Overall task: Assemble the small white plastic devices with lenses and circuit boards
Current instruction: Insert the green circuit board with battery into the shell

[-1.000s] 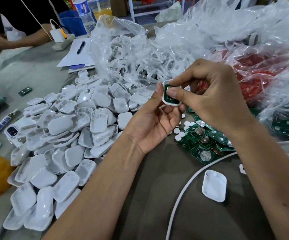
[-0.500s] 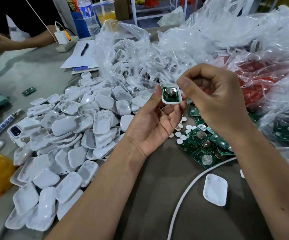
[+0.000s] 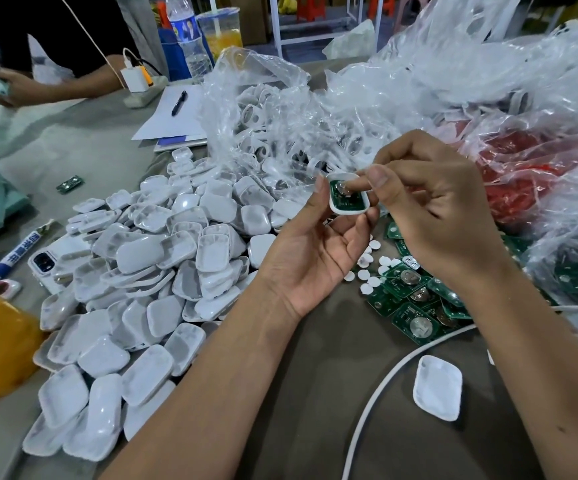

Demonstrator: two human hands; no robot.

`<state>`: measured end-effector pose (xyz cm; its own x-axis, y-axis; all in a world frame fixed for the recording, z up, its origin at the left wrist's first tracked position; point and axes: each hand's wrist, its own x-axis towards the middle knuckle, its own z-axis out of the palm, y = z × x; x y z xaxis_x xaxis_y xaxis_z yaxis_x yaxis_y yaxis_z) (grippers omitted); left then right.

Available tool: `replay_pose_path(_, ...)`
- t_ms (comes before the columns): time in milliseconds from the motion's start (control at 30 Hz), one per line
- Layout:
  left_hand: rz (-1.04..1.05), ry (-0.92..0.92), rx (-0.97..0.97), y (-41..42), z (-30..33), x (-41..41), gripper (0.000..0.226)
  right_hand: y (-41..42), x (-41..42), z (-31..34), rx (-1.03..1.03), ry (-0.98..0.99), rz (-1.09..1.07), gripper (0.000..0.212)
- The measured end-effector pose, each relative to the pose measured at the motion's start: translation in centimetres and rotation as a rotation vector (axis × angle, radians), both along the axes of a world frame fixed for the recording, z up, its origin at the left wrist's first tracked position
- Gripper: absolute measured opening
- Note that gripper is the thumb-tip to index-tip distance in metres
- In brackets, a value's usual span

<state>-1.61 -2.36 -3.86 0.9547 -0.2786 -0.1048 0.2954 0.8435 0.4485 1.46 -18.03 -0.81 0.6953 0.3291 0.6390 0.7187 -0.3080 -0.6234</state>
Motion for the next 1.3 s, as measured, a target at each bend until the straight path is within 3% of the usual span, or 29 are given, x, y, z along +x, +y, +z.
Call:
replay_pose_path(133,-0.042,-0.054,-0.031,0.1,-0.1,0.0,0.04,0.1,-0.2,0.2,0.047,-0.04,0.037,0.023)
replay_pose_path(300,-0.125,-0.156,-0.037,0.0,0.1,-0.1,0.062,0.1,-0.5,0.7,0.129,-0.079,0.106,0.024)
replay_pose_path(733,-0.161,-0.202,-0.076,0.2,-0.2,0.0,0.068,0.2,-1.3,1.2,0.208,-0.025,0.187,0.025)
replay_pose_path(1033,0.031,-0.129,-0.083,0.4,0.4,0.1,0.064,0.0,-0.3,0.5,0.149,0.066,-0.125,0.027)
replay_pose_path(1167,0.122,-0.11,-0.148,1.2,0.8,0.3,0.086,-0.7,0.3,0.4,-0.025,0.239,-0.137,0.019)
replay_pose_path(1300,0.133,-0.117,-0.115,1.2,0.7,0.4,0.076,-0.2,0.0,0.0,-0.378,0.224,-0.09,0.009)
